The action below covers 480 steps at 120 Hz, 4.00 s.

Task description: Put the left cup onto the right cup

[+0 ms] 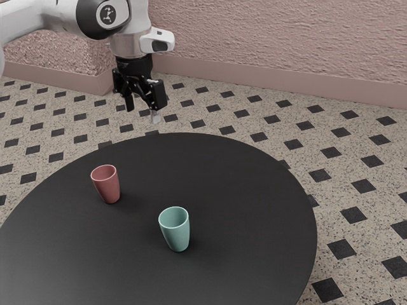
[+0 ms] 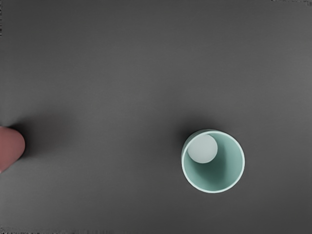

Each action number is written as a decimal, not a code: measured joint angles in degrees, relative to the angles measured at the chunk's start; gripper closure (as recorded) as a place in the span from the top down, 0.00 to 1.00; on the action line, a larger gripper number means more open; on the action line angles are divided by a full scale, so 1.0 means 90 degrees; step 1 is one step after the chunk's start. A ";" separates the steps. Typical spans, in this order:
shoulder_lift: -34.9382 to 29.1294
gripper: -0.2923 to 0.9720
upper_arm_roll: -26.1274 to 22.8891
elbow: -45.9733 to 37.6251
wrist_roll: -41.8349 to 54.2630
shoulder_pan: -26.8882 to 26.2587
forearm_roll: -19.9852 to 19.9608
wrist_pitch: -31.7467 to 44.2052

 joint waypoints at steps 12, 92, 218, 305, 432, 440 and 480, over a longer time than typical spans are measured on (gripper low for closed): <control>0.0000 0.77 0.0000 -0.0002 -0.0040 -0.0002 0.0000 -0.0001; -0.0017 0.77 0.0027 -0.0046 -0.0136 0.0032 0.0049 0.0002; -0.0215 0.77 0.0857 -0.1445 0.0334 0.0162 0.0091 0.0915; -0.0195 0.77 0.0849 -0.1928 0.0671 0.0931 0.0098 0.1435; 0.0036 0.77 0.0832 -0.2389 0.1105 0.1650 0.0208 0.2140; 0.0096 0.77 0.0831 -0.2389 0.1120 0.1697 0.0219 0.2178; 0.0252 0.77 0.0830 -0.2382 0.1171 0.1846 0.0233 0.2330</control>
